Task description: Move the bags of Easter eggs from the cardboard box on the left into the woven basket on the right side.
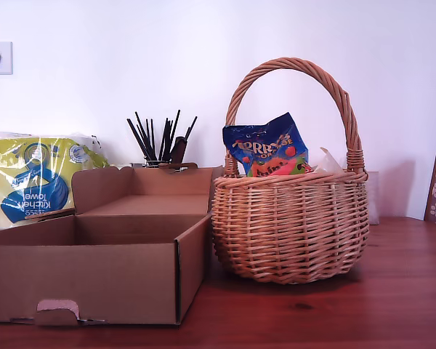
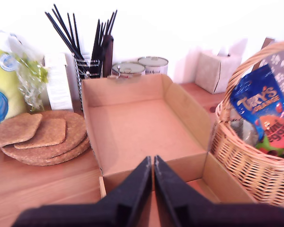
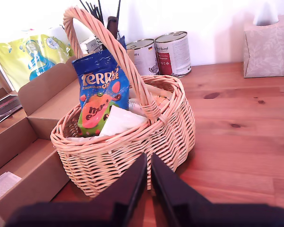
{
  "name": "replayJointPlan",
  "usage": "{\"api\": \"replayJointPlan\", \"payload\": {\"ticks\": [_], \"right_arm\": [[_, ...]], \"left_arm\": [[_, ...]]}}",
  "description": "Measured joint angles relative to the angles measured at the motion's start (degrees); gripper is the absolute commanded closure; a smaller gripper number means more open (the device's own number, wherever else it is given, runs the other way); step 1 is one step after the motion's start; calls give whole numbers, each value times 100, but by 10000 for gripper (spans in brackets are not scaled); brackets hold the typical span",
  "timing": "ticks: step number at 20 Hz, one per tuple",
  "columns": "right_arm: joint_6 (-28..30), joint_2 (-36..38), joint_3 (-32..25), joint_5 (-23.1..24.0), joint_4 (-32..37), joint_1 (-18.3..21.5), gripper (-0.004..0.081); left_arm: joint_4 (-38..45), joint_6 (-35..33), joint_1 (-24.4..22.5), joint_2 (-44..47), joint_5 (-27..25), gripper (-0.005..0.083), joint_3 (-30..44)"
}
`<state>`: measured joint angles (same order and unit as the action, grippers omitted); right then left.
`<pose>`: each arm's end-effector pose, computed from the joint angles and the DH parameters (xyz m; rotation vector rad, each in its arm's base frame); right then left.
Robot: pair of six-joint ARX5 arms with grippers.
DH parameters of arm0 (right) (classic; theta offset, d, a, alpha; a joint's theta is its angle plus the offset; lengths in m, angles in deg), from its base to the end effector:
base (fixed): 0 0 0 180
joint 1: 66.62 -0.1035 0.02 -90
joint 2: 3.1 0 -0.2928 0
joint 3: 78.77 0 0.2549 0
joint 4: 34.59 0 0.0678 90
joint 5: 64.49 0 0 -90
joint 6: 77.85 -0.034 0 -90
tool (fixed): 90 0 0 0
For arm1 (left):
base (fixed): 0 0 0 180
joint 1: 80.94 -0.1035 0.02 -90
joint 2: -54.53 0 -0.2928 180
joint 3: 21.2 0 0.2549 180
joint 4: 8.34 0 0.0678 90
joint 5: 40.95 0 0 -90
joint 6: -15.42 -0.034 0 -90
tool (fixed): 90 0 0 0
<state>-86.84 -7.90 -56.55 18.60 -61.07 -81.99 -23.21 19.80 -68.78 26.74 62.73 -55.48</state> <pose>0.0681 0.0230 0.1883 0.1429 0.1888 0.3747 0.1097 -0.0319 0.2541 -0.0770 0.1646 -0.4443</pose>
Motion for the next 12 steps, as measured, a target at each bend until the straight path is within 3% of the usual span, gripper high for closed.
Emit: {"api": "replayJointPlan", "payload": {"ticks": [5,12], "right_arm": [[0,0,0,0,-245,0,782],[0,0,0,0,-822,0,782]], "left_arm": [[-579,175,2,778,61,797,0],[-1021,192,2,734,79,797,0]]}}
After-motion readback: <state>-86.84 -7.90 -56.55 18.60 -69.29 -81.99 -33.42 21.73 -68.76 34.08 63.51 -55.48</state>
